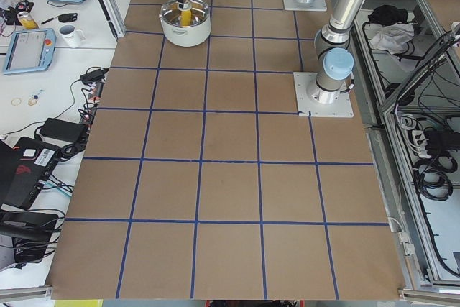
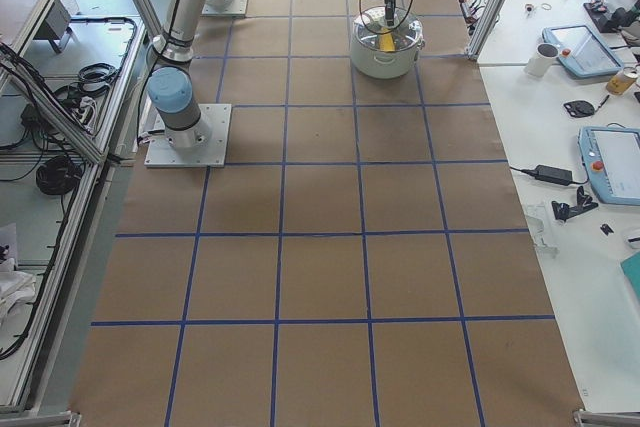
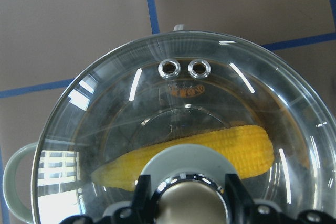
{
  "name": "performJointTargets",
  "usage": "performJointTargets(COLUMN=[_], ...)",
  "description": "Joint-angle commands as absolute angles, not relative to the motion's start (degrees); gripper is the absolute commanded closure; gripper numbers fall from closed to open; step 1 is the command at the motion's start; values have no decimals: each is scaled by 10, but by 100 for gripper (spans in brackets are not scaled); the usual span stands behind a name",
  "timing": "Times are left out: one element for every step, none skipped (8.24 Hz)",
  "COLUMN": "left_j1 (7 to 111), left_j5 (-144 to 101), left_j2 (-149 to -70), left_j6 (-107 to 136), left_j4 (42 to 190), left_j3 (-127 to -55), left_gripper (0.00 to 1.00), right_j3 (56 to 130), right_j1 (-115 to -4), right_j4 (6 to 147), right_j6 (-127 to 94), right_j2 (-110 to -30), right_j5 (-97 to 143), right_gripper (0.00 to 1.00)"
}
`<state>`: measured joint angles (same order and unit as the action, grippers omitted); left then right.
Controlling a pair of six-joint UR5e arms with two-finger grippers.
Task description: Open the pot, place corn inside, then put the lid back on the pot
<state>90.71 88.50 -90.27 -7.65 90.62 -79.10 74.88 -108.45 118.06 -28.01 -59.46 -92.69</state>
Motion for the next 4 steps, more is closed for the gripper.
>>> performJointTargets(left_j1=[907,907,907,907], left_j5=[885,885,885,885], left_j2=[-903,-903,-903,-903], left_j6=[-76,-76,-76,-76], left_j4=[906,906,906,906], left_j3=[-791,-791,-791,-791], left_gripper=[0,0,0,0], right_j3=[758,778,808,823], right_j1=[-1084,-1084,-1081,-1072], right_j4=[1166,1145,1150,1132], right_j6=[-271,-267,-231,-216], right_j2=[-631,-662,-679,-712], right_j5=[-925,-923,-925,-932], right_gripper=[0,0,0,0])
